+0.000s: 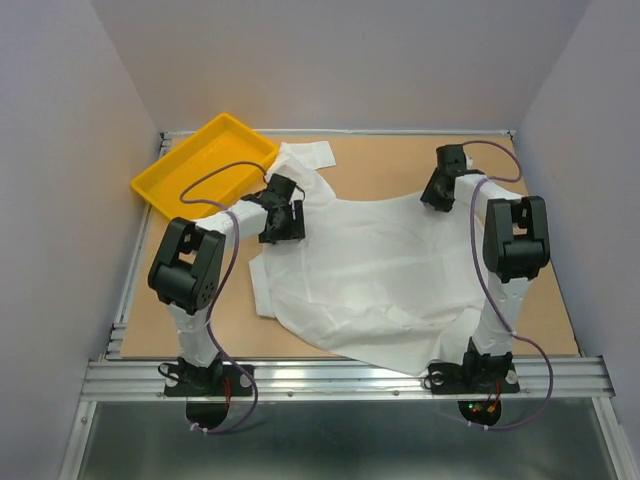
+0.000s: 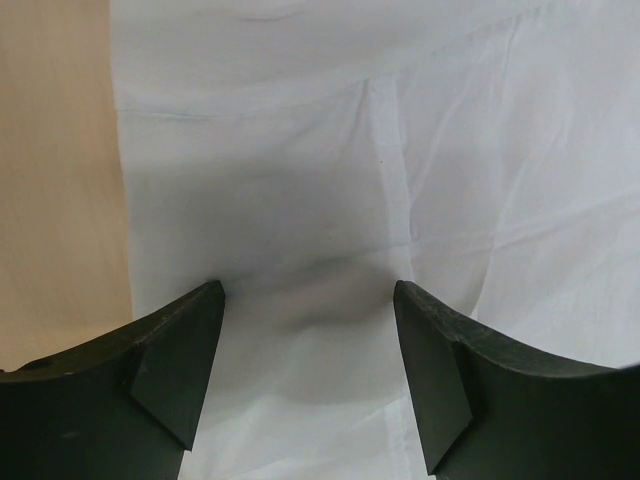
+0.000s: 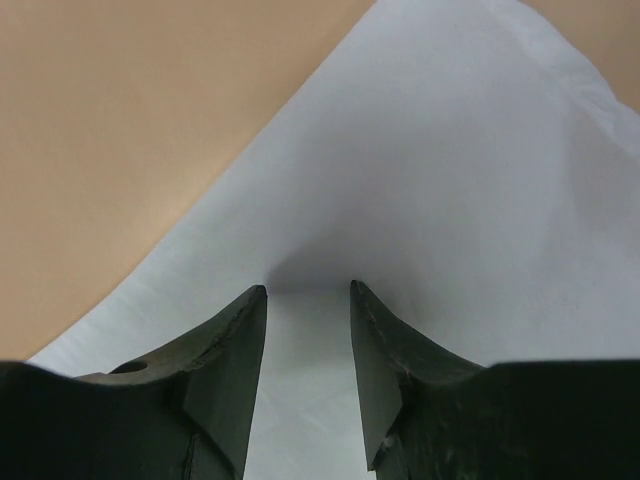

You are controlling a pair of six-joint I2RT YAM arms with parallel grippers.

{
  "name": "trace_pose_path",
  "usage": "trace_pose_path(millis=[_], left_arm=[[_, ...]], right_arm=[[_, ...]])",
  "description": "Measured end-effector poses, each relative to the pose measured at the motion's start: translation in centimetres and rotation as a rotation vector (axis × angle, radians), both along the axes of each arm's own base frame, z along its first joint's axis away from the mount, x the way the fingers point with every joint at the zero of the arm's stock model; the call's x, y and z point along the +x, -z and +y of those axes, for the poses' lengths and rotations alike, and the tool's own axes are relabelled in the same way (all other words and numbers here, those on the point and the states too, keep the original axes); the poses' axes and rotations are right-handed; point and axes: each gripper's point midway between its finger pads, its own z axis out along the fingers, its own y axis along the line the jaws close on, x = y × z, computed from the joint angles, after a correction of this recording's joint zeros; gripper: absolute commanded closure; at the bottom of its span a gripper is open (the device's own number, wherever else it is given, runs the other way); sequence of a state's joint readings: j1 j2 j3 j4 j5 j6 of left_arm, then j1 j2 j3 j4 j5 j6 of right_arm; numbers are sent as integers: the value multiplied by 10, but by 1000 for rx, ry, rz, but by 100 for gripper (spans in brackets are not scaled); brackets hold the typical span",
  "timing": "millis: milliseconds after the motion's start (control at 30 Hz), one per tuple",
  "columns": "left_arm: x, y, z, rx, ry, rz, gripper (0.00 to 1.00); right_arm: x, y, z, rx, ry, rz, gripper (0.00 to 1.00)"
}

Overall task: Fold and stack the long sleeve shirts
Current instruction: Flatten the shirt out

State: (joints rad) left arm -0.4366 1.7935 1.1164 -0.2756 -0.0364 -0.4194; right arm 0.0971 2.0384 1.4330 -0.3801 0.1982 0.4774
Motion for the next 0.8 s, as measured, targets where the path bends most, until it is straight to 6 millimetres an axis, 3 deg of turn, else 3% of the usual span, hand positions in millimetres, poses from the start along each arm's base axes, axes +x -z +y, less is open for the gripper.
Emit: trace_pose_path(millis=[100,233,367,433,600,800], left_arm=[[26,-2,-6,26,4,-28,19],[83,-4,-20,70,21,-90,16],[132,-9,-34,85,52,-175,12],[144,-13,-38,82,70,-211,7],[149,-32,-43,54,90,-272,4],[99,-88,-31,-22,78,-314,4]], right_arm=[[11,0,-19,27,63,-25,55],[34,-3,-65,79,181,-76,54],[43,-6,-102,79,249,-97,52],[41,-7,-114,75,267,-96,50],[26,-27,-105,85,236,-98,46],[-32,-83,-71,122,168,-174,44]])
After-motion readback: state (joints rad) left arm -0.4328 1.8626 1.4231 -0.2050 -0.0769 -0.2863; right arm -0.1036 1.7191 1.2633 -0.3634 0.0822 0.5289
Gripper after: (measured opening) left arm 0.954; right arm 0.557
